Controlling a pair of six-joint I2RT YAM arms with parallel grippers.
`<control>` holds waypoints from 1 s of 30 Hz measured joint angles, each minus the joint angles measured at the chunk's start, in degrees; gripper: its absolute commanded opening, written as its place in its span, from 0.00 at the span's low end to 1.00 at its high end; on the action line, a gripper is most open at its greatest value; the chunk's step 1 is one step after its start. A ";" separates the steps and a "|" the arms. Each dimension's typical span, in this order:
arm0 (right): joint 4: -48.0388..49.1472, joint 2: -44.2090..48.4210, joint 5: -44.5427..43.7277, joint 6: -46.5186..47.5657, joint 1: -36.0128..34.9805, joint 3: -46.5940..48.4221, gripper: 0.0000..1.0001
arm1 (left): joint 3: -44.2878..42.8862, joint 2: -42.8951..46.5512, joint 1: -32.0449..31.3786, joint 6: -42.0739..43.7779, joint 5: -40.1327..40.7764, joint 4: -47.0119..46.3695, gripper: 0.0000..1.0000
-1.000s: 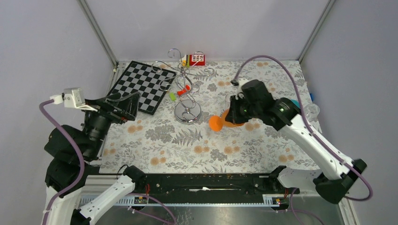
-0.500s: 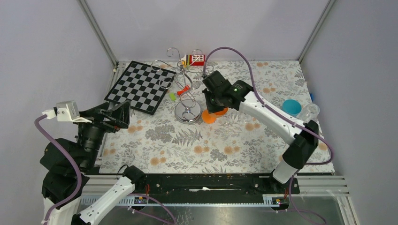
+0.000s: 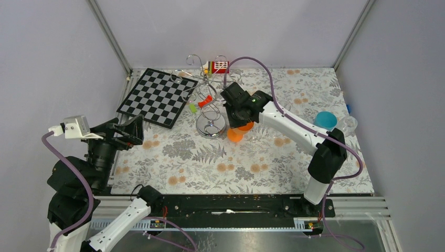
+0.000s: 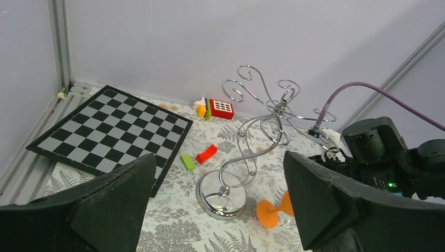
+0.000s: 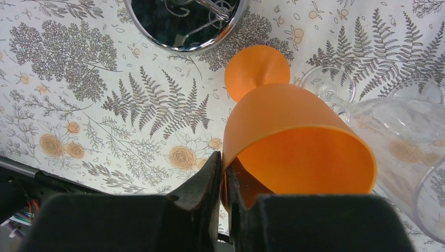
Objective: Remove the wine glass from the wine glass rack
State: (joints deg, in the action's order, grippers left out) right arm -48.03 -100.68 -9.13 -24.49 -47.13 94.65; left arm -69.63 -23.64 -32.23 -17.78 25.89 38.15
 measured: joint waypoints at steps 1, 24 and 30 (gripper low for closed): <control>0.28 0.00 0.02 -0.22 0.00 -0.24 0.16 | 0.00 0.00 0.00 0.00 0.26 0.17 0.99; 6.29 2.67 -0.37 -2.84 -0.17 -4.96 0.33 | 0.00 0.00 0.00 -0.17 1.70 1.29 0.99; 7.80 8.52 -1.75 -3.76 -0.17 -6.62 0.38 | 0.00 0.00 0.00 -0.46 1.88 1.88 0.99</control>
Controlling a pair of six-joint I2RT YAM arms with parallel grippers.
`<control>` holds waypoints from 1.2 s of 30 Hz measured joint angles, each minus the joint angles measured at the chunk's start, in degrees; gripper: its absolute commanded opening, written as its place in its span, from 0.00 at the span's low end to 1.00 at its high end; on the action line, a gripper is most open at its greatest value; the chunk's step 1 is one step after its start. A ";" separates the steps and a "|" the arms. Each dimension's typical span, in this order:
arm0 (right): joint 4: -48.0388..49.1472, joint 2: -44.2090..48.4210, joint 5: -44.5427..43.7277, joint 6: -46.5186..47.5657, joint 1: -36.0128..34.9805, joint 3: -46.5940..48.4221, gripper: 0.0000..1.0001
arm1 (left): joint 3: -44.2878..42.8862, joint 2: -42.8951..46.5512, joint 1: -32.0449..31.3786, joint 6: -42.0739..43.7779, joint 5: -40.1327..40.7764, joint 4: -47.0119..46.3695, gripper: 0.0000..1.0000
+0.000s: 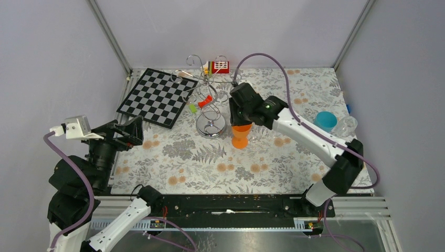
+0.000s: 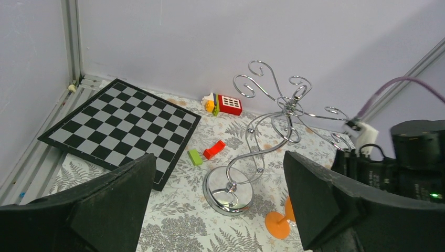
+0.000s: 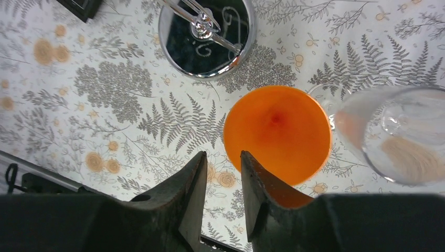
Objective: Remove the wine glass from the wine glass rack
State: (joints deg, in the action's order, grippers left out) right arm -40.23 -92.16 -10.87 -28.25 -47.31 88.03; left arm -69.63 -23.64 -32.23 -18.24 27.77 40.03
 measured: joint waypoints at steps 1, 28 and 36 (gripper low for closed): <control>0.42 1.29 -0.42 -0.15 0.00 -0.55 0.39 | -0.02 0.00 0.00 -0.09 0.04 0.24 0.99; -2.01 76.11 -19.87 9.09 -0.15 -17.99 0.70 | -5.88 1.92 0.00 -10.80 2.25 19.85 0.99; -3.50 83.69 -23.17 17.51 -0.17 -17.73 0.80 | -5.88 3.61 0.00 -8.94 1.99 20.72 0.99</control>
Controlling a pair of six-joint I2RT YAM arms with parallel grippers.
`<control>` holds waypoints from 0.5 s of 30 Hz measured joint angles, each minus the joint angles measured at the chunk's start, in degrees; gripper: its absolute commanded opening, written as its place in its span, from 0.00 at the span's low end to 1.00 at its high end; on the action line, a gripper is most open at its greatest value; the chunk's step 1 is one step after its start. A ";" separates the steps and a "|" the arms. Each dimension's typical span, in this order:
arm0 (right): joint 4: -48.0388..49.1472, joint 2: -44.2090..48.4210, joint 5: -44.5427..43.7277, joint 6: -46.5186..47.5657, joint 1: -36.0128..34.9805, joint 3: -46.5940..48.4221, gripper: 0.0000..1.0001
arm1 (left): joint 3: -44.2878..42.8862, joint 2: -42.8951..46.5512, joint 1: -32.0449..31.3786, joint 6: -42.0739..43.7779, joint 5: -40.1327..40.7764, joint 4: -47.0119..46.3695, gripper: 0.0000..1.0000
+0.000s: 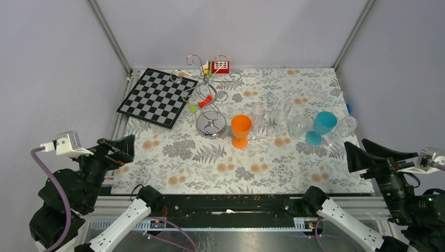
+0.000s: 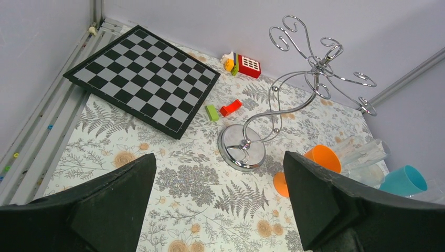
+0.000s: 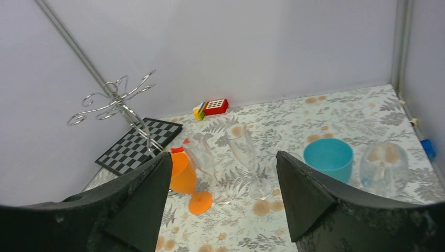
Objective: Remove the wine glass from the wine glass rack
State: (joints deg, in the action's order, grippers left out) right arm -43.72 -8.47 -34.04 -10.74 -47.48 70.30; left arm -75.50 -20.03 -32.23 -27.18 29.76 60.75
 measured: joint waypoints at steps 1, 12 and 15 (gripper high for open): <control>-0.20 0.68 -0.50 0.70 0.00 -0.02 0.81 | 0.00 0.35 0.00 0.37 0.00 0.04 0.99; -1.09 1.73 -3.34 3.89 -0.02 -0.63 0.82 | -0.22 1.57 0.48 3.43 -0.57 -0.46 0.99; -1.05 1.73 -3.56 3.89 -0.02 -1.60 0.82 | -0.24 1.57 0.98 3.39 -0.02 -0.42 0.99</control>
